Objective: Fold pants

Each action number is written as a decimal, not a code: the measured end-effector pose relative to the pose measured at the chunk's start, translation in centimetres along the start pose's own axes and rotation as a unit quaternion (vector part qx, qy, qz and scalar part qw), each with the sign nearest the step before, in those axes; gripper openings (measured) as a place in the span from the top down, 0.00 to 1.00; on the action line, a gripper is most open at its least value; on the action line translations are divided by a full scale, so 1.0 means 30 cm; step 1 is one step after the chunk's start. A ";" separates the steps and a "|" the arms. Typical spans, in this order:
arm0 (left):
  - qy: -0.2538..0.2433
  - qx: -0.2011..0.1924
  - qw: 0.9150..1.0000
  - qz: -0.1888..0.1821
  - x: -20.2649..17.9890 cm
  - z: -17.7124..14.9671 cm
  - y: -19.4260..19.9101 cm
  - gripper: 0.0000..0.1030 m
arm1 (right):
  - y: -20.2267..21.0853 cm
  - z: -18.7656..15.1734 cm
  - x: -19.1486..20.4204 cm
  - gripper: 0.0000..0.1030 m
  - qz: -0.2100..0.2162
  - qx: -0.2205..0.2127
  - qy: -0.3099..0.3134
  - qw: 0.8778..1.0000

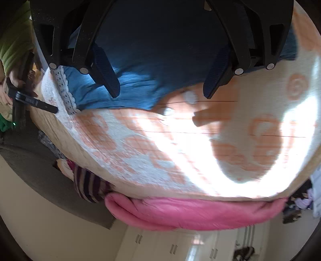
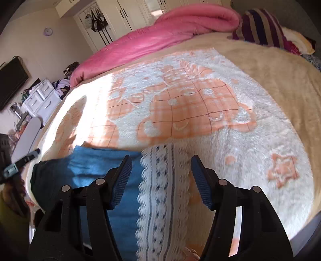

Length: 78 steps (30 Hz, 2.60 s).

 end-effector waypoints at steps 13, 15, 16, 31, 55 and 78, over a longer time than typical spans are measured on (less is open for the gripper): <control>-0.001 0.108 0.993 -0.039 -0.023 -0.022 -0.403 0.31 | -0.231 -0.030 -0.058 0.54 0.021 0.065 -0.008 0.998; 0.018 0.112 0.992 -0.064 -0.036 -0.038 -0.413 0.65 | -0.225 -0.040 -0.047 0.66 0.038 0.064 0.001 0.997; 0.019 0.113 0.991 -0.072 -0.047 -0.044 -0.411 0.84 | -0.221 -0.044 -0.044 0.70 0.046 0.063 0.003 0.997; -0.052 0.073 0.996 0.015 -0.062 0.001 -0.483 0.91 | -0.282 0.036 -0.013 0.82 -0.009 0.075 0.065 0.995; -0.032 0.031 0.997 0.065 0.021 -0.325 0.001 0.58 | 0.094 -0.349 -0.092 0.58 -0.009 0.042 -0.048 0.998; -0.004 0.039 0.997 0.071 0.085 -0.346 0.035 0.40 | 0.167 -0.384 -0.072 0.67 -0.041 0.016 -0.017 0.999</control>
Point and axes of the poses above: each gripper's, at about its wrist camera, not at the fingertips, and y roughly against the way its jaws point, x to its left, z to its top, the point moved 7 cm from there along -y, roughly the way its jaws point, and after that the axes turned 1 degree about -x, right-handed, at the moved point
